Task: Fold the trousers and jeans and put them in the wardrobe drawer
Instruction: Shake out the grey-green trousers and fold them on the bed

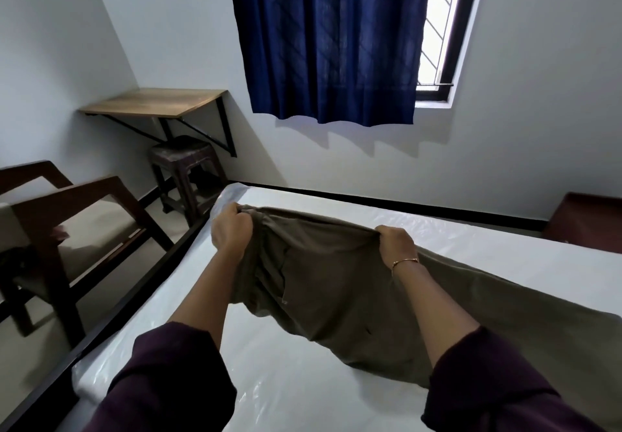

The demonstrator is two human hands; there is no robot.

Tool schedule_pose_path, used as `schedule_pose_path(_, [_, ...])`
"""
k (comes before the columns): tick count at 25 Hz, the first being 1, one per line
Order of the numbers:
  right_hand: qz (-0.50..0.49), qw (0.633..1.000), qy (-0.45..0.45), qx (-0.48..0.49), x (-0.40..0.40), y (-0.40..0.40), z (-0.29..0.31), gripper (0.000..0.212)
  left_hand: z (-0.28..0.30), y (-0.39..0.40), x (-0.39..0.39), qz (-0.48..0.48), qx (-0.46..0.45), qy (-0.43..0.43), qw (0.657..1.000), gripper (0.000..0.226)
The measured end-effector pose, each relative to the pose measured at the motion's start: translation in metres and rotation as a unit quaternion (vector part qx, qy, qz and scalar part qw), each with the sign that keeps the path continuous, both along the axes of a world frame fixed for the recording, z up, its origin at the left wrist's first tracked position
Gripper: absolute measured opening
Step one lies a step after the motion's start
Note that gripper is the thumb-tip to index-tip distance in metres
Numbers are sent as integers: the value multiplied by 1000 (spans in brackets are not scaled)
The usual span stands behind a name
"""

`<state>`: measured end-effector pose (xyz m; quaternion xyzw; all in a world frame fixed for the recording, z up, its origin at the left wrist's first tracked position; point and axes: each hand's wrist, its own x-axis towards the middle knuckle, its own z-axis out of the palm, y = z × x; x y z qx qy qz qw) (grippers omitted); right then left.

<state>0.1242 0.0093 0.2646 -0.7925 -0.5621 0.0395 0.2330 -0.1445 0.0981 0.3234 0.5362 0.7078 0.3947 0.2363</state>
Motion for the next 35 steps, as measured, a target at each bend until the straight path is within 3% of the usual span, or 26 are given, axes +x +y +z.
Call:
schedule_pose_path(3, [40, 999, -8, 9, -11, 4, 5, 34, -17, 21, -15, 24, -69, -10, 997, 26])
schedule_pose_path(7, [60, 998, -37, -3, -36, 24, 7, 33, -33, 33, -32, -49, -51, 82, 994, 26])
schedule_pose_path(10, [87, 993, -65, -50, -69, 48, 1, 34, -55, 68, -59, -71, -137, 55, 986, 20])
schedule_pose_path(12, [57, 992, -86, -72, -88, 66, 3, 34, -56, 92, -75, -103, -201, -49, 973, 18])
schedule_pose_path(15, [-9, 990, -124, -73, -99, 98, 23, 37, -43, 123, -85, -106, -226, -347, 904, 26])
schedule_pose_path(16, [-35, 990, -134, -30, -103, 108, 33, 39, -38, 135, -86, -105, -227, -418, 873, 28])
schedule_pose_path(18, [-73, 970, -177, 150, -121, 132, 47, 46, -32, 164, -93, -127, -221, -485, 837, 31])
schedule_pose_path(21, [-115, 923, -248, 271, -158, 154, 35, 31, -53, 206, -108, -174, -170, -420, 874, 26])
schedule_pose_path(24, [-70, 936, -242, 247, -201, 159, -35, 26, -113, 237, -140, -203, -145, -322, 913, 28])
schedule_pose_path(28, [34, 977, -195, 83, -262, 139, -165, 24, -223, 260, -204, -243, -124, -89, 958, 8])
schedule_pose_path(30, [88, 982, -168, 4, -295, 130, -219, 20, -275, 255, -239, -250, -108, 16, 962, 20])
schedule_pose_path(33, [128, 978, -127, -104, -342, 124, -272, 28, -328, 237, -288, -263, -56, 89, 959, 35])
schedule_pose_path(35, [143, 969, -111, -166, -369, 126, -296, 32, -356, 227, -315, -233, -95, 64, 966, 27])
